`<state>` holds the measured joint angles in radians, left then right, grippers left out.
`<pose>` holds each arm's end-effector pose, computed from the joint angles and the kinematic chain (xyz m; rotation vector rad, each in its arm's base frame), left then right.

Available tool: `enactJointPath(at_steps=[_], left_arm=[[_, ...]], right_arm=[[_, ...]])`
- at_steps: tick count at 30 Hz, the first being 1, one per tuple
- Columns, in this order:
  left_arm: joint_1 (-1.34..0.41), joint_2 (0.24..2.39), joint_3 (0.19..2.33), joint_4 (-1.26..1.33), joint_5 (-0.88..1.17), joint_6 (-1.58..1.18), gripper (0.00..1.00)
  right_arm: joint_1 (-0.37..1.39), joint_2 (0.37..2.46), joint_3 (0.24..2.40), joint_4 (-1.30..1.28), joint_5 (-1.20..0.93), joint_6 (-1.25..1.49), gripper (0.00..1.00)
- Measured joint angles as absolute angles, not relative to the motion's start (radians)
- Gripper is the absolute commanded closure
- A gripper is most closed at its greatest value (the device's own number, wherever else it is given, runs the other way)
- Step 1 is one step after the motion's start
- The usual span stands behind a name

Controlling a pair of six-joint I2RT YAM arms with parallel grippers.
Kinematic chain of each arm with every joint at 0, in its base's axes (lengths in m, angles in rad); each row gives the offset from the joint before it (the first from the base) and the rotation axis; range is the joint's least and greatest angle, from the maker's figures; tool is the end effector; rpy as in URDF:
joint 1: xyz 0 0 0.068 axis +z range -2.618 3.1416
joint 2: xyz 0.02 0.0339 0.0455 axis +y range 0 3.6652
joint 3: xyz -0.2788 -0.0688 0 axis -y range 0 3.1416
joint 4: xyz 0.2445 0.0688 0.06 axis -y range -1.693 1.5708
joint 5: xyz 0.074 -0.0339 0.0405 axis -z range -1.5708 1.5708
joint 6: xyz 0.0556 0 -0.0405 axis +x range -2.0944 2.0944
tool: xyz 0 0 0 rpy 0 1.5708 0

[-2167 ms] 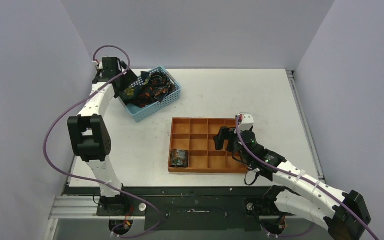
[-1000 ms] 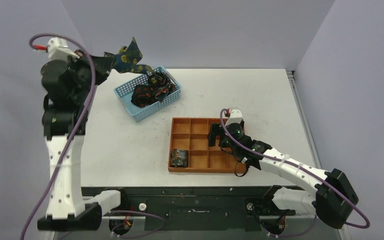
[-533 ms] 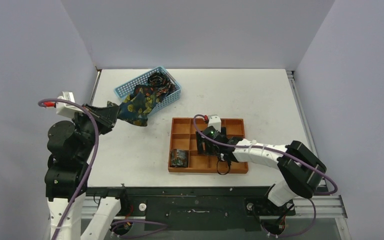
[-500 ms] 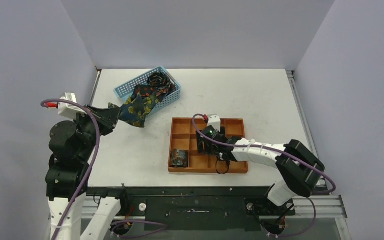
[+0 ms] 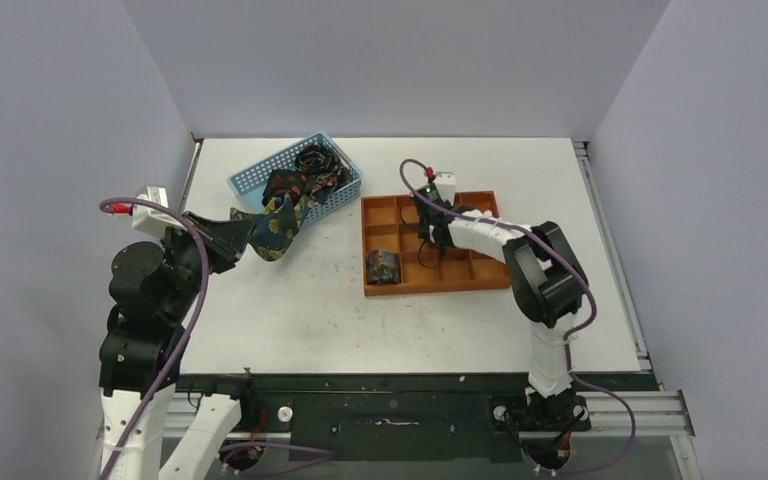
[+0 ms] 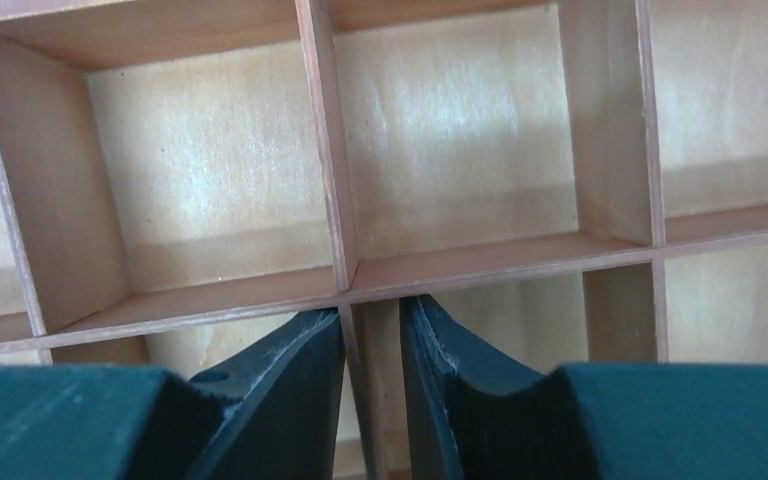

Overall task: Roll the ties
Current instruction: Move the storage box to the corner of the board.

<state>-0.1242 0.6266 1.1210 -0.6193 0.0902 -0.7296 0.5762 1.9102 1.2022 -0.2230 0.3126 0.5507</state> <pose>0.1078 -0.0185 0.4297 -0.4540 1.6868 -0.7094 0.3559 0.2109 0.1612 0.0962 2.4403 0.1066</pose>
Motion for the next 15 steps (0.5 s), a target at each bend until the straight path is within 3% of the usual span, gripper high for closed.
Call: enactJointPath(at_steps=[8,9,13,15], left_arm=[[-0.138,0.669,1.123,-0.58,0.138,-0.72,1.0],[-0.139,0.675,1.124,-0.579,0.144,-0.72,1.0],[-0.143,0.71,1.138,-0.571,0.166,-0.72,1.0],[-0.143,0.732,1.157,-0.57,0.176,-0.72,1.0]], right_arm=[[0.403,2.284,1.75,-0.316,0.3,0.504,0.67],[0.382,2.335,1.834,-0.338,0.291,0.504,0.62],[0.314,2.487,2.099,-0.412,0.262,0.514,0.2],[0.284,2.534,2.21,-0.447,0.229,0.511,0.09]])
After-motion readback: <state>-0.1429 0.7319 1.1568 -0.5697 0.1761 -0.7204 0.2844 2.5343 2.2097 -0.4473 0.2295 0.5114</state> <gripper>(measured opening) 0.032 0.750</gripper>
